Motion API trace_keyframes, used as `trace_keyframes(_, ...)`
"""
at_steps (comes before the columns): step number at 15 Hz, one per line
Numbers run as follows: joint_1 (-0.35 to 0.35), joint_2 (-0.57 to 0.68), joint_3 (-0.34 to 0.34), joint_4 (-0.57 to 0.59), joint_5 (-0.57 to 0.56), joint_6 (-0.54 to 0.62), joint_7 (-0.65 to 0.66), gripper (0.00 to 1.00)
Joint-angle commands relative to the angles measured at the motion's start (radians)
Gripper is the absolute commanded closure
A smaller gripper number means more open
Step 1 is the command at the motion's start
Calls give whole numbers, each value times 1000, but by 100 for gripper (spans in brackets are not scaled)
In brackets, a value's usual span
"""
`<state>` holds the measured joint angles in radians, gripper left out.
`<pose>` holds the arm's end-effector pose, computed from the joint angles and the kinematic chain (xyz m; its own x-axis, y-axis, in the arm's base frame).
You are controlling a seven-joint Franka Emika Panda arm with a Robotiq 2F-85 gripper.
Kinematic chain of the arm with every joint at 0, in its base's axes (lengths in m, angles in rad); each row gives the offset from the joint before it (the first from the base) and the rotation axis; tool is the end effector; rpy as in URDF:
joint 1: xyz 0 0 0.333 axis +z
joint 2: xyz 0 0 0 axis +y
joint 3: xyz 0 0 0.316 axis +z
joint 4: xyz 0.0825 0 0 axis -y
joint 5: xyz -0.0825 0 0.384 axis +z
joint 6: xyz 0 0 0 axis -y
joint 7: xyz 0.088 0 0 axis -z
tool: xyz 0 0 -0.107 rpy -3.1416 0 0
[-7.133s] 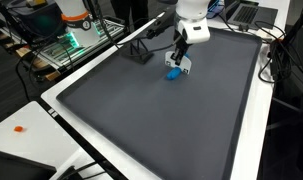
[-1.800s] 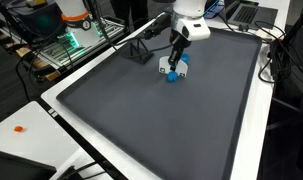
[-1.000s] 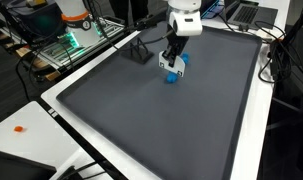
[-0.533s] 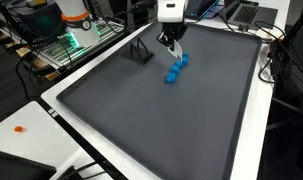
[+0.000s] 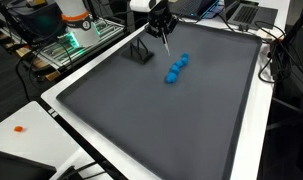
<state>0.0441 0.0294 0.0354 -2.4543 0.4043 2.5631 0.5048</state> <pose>0.4860 0.0328 0.2926 0.7313 -0.6769 -0.0838 -0.6752 -0.7010 -0.2296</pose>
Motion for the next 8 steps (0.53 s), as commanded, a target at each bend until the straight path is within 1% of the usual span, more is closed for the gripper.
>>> trace_keyframes(1,18,-73,17,-135,15,139,192,99)
trace_keyframes(5,20,-70,31,-212,-6,239,411,99)
trace_keyframes(8,17,-78,28,-253,-11,262,502,99)
